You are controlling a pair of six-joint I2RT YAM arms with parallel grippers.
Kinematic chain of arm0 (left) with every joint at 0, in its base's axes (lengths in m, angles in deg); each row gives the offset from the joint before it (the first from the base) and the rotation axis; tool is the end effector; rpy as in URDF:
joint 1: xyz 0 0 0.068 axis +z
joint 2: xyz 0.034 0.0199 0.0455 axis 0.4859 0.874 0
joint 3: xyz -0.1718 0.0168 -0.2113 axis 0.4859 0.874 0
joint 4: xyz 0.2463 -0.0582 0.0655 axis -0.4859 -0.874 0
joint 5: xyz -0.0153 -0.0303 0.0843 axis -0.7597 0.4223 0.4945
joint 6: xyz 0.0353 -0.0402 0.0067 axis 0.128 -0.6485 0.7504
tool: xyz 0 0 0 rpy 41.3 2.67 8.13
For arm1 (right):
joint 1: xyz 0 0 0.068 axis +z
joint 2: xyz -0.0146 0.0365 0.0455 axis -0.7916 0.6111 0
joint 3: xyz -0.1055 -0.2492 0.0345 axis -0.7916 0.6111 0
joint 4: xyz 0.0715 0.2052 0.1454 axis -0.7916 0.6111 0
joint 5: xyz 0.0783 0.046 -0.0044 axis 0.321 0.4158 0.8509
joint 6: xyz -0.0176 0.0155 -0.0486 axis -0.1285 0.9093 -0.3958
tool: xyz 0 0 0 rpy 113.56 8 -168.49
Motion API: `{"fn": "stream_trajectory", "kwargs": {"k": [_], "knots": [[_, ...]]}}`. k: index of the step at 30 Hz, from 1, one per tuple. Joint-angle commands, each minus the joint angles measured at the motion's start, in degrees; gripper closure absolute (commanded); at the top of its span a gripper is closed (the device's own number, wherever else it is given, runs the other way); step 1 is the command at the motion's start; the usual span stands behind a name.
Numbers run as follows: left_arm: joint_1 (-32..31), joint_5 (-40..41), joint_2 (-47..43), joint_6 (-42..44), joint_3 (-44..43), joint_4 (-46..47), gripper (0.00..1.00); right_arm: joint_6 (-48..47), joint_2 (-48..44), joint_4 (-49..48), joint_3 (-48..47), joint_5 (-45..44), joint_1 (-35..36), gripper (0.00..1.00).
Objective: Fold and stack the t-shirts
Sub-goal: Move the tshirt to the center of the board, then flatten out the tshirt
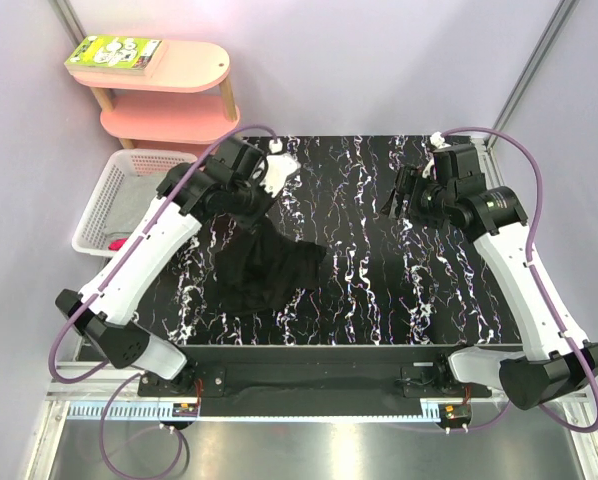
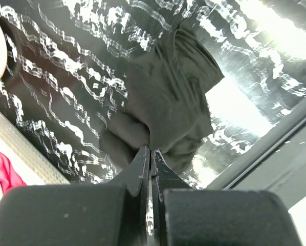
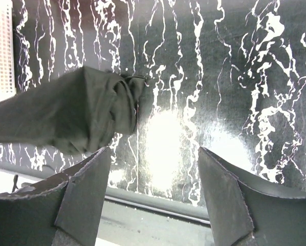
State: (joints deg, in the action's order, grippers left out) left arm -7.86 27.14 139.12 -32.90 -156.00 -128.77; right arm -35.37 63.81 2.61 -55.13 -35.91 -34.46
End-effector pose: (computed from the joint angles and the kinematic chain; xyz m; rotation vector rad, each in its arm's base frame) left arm 0.2255 -0.1720 0.4246 1.0414 2.2576 -0.2579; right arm 0.2285 0.0771 0.4016 0.0763 2.3632 0.4662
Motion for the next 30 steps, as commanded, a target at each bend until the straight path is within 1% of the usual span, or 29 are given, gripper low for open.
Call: {"fn": "stream_trajectory", "kwargs": {"k": [1, 2, 3, 4, 5, 6, 7, 8, 9, 11, 13, 15, 16, 17, 18, 19, 22, 23, 25, 27, 28, 30], "knots": [[3.6, 1.8, -4.2, 1.6, 8.1, 7.6, 0.98, -0.4, -0.5, 0.8, 0.4, 2.3, 0.3, 0.23], [6.2, 1.3, -4.0, 1.6, 9.2, 8.0, 0.94, -0.5, -0.3, 1.0, 0.6, 3.0, 0.3, 0.23], [7.9, 0.5, -3.9, 1.3, 10.9, 8.1, 0.8, -0.5, 0.1, 1.3, 0.7, 5.2, 0.3, 0.23], [9.7, -1.1, -3.5, 0.7, 11.8, 8.3, 0.61, -1.0, 0.3, 1.5, 1.3, 6.7, 0.4, 0.23], [13.2, -1.9, -3.4, 0.4, 12.6, 8.7, 0.42, -1.1, 0.6, 1.5, 1.9, 8.5, 0.3, 0.23], [14.9, -2.5, -3.2, 0.2, 14.4, 9.0, 0.27, -1.2, 1.2, 1.7, 2.5, 12.2, 0.3, 0.23], [16.3, -2.6, -2.7, -0.1, 15.2, 9.2, 0.05, -1.1, 1.5, 1.7, 3.9, 13.9, 0.4, 0.23], [18.9, -2.6, -2.7, -0.1, 16.6, 10.0, 0.03, -1.0, 1.8, 1.6, 4.6, 15.4, 0.7, 0.23], [20.0, -2.7, -2.8, 0.1, 17.1, 10.2, 0.03, -1.2, 2.5, 1.7, 5.2, 17.5, 1.0, 0.23], [22.3, -2.9, -3.1, 0.5, 17.3, 10.8, 0.03, -1.9, 3.1, 1.6, 6.2, 18.7, 2.4, 0.23], [23.4, -4.1, -3.3, 0.4, 16.8, 11.2, 0.05, -2.4, 4.6, 1.2, 6.4, 20.8, 3.4, 0.23], [23.8, -6.0, -3.6, 0.4, 15.2, 10.6, 0.11, -2.4, 6.8, 0.4, 6.4, 24.0, 5.1, 0.25], [23.3, -10.9, -3.6, 0.6, 14.6, 9.9, 0.13, -2.5, 7.8, 0.3, 6.4, 25.1, 5.8, 0.25], [22.1, -12.4, -3.5, 0.7, 13.6, 7.9, 0.17, -2.4, 8.8, -0.1, 6.2, 26.0, 6.7, 0.25], [20.0, -12.6, -3.0, 1.0, 13.2, 7.0, 0.18, -2.4, 10.8, -0.7, 5.9, 26.9, 9.3, 0.25], [14.7, -10.8, -2.8, 2.2, 13.1, 6.0, 0.18, -2.6, 12.1, -0.7, 4.9, 26.7, 10.4, 0.25], [6.7, -7.7, -2.6, 3.4, 15.5, 4.8, 0.19, -2.7, 16.2, -1.1, 2.7, 26.2, 13.8, 0.25], [6.3, -7.7, -2.5, 2.9, 17.0, 4.9, 0.18, -2.5, 17.1, -1.3, 2.2, 26.3, 14.1, 0.26], [7.0, -8.4, -2.5, 1.3, 18.9, 5.0, 0.18, -2.5, 19.4, -2.0, 0.7, 26.5, 15.1, 0.28], [8.5, -9.2, -3.2, -0.1, 23.3, 6.3, 0.17, -2.7, 21.7, -2.7, -0.9, 27.3, 16.3, 0.29], [12.1, -10.1, -4.5, -0.9, 26.4, 8.0, 0.17, -2.7, 22.5, -2.8, -1.7, 27.3, 16.7, 0.29], [17.0, -12.5, -5.2, -2.8, 28.2, 9.2, 0.17, -3.0, 25.4, -2.8, -3.9, 27.3, 17.8, 0.29]]}}
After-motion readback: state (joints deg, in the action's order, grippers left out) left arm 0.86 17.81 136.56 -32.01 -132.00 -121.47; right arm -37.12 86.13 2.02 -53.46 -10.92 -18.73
